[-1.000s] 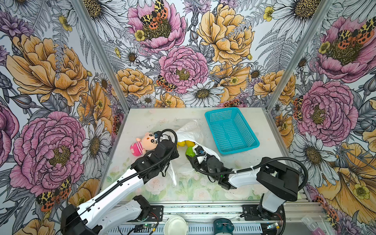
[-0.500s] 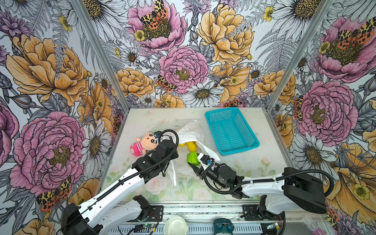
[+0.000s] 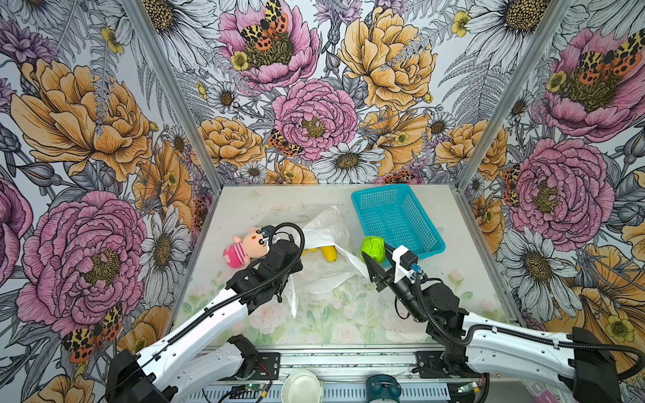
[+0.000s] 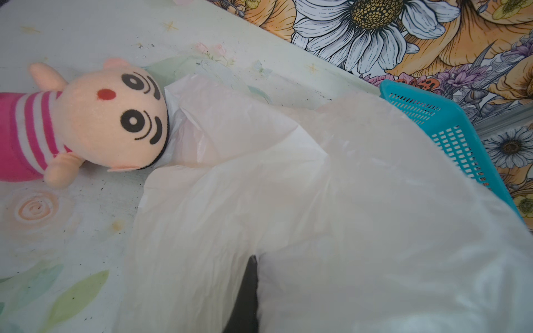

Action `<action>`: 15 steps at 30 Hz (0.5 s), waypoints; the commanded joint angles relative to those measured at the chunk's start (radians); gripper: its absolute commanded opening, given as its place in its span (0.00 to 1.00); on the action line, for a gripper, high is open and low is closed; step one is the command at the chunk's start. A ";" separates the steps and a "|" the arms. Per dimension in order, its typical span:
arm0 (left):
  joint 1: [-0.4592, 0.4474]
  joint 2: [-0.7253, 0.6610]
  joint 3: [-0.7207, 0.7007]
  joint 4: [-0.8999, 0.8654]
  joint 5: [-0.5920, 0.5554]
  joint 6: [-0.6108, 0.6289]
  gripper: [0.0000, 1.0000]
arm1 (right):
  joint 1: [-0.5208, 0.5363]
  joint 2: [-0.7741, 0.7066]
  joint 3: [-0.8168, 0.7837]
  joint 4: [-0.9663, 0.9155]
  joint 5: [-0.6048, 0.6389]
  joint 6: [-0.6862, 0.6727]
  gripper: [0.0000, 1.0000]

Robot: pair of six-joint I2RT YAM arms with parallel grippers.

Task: Untie the knot of the plastic bag and take out the fruit
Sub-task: Place the fruit in the basket.

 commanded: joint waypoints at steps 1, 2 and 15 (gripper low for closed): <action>0.008 -0.014 -0.009 0.010 -0.015 0.022 0.00 | -0.077 -0.021 0.055 -0.195 0.149 0.073 0.18; 0.009 -0.014 -0.009 0.011 -0.013 0.022 0.00 | -0.101 -0.021 0.061 -0.220 0.185 0.093 0.19; 0.010 -0.018 -0.005 0.013 0.002 0.037 0.00 | -0.510 0.251 0.233 -0.584 -0.043 0.416 0.15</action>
